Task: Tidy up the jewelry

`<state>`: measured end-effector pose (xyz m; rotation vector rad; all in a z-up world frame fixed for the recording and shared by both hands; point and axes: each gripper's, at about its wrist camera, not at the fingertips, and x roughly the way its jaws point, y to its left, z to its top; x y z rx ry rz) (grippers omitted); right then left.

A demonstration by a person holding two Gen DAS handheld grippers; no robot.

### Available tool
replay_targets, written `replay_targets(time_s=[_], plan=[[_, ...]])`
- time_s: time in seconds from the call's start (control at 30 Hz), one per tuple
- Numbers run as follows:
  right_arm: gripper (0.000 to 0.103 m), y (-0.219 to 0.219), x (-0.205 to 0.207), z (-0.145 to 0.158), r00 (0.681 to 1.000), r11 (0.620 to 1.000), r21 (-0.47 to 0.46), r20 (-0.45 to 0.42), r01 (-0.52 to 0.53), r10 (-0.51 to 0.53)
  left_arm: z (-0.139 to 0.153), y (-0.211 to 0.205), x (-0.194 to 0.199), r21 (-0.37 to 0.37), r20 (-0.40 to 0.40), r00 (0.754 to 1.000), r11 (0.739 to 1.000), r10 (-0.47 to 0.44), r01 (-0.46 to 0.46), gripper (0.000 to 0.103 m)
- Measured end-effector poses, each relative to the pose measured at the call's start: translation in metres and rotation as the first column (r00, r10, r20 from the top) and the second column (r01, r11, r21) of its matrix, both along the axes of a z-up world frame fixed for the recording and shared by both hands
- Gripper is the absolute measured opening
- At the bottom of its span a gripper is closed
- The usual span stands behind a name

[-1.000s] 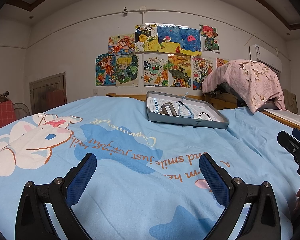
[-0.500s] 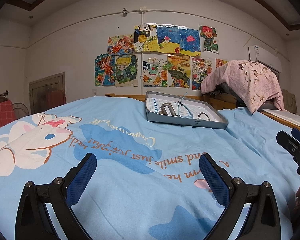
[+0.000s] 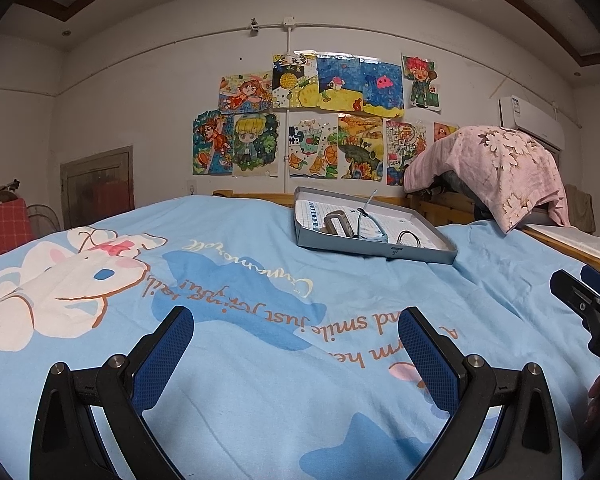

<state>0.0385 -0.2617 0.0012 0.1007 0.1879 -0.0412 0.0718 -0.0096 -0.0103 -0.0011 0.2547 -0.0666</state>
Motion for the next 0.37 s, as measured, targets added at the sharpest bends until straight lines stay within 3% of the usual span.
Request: replay_targets(time_s=[0.37], plan=[[0.101, 0.0041, 0.002, 0.0007, 1.0, 1.0, -0.013, -0.004, -0.007, 0.007, 0.0006, -0.0012, -0.0012, 0.001, 0.002, 1.0, 1.0, 0.002, -0.002, 0.103]])
